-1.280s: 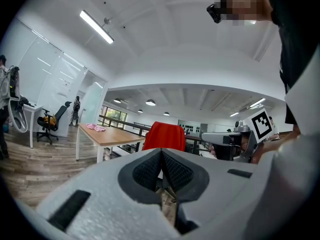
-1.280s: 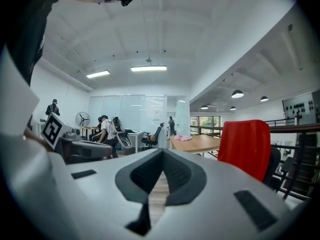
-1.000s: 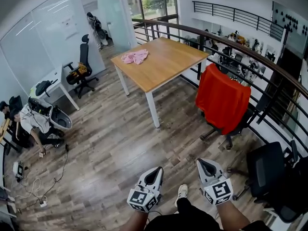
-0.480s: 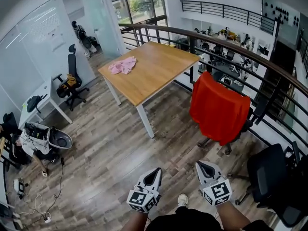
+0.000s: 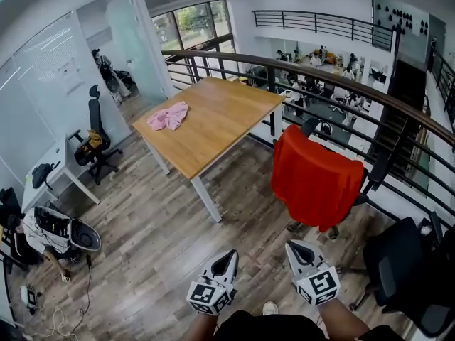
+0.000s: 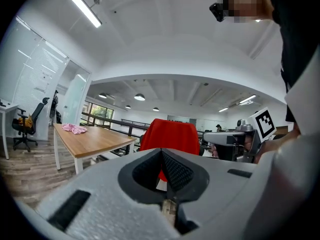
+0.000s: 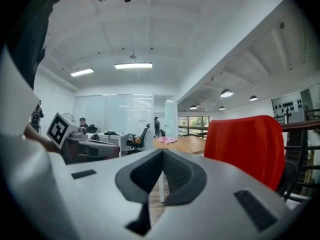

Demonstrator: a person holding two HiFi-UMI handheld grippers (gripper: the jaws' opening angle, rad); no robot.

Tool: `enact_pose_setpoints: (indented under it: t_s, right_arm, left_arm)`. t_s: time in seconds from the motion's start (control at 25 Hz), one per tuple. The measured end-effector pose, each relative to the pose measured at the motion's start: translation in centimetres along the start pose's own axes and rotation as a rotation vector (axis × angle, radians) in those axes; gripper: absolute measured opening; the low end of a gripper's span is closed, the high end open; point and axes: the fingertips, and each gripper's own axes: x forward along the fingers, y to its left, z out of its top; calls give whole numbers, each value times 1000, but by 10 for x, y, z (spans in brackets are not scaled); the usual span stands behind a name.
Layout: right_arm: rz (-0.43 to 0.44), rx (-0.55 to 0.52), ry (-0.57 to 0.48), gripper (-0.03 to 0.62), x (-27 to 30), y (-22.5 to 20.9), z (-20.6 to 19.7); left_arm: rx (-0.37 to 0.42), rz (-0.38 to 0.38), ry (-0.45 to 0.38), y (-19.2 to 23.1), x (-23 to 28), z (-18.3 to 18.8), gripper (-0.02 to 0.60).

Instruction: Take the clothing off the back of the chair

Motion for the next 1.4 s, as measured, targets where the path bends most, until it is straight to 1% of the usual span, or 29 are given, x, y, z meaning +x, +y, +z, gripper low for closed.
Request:
enact_pose_setpoints:
  t_s: [0.24, 0.4, 0.64, 0.84, 1.0, 1.16, 1.4]
  right_arm:
    - [-51, 11, -18, 3, 14, -32, 8]
    - [-109, 23, 1, 3, 27, -57, 0]
    - [-208, 36, 3, 3, 51, -84, -1]
    - [-292, 44, 3, 3, 74, -97, 3]
    - [-355, 48, 4, 3, 90, -106, 10]
    - [-435, 56, 1, 3, 99, -115, 19]
    - [-557, 55, -3, 3, 108, -120, 23]
  left_arm:
    - [13, -53, 17, 10, 43, 7, 15]
    - [1, -76, 31, 28, 78, 6, 15]
    - [14, -177, 45, 48, 131, 11, 15]
    - [21, -262, 50, 68, 167, 21, 15]
    - [18, -319, 61, 85, 191, 28, 15]
    - [24, -382, 58, 96, 212, 41, 15]
    - [33, -476, 60, 113, 235, 49, 15]
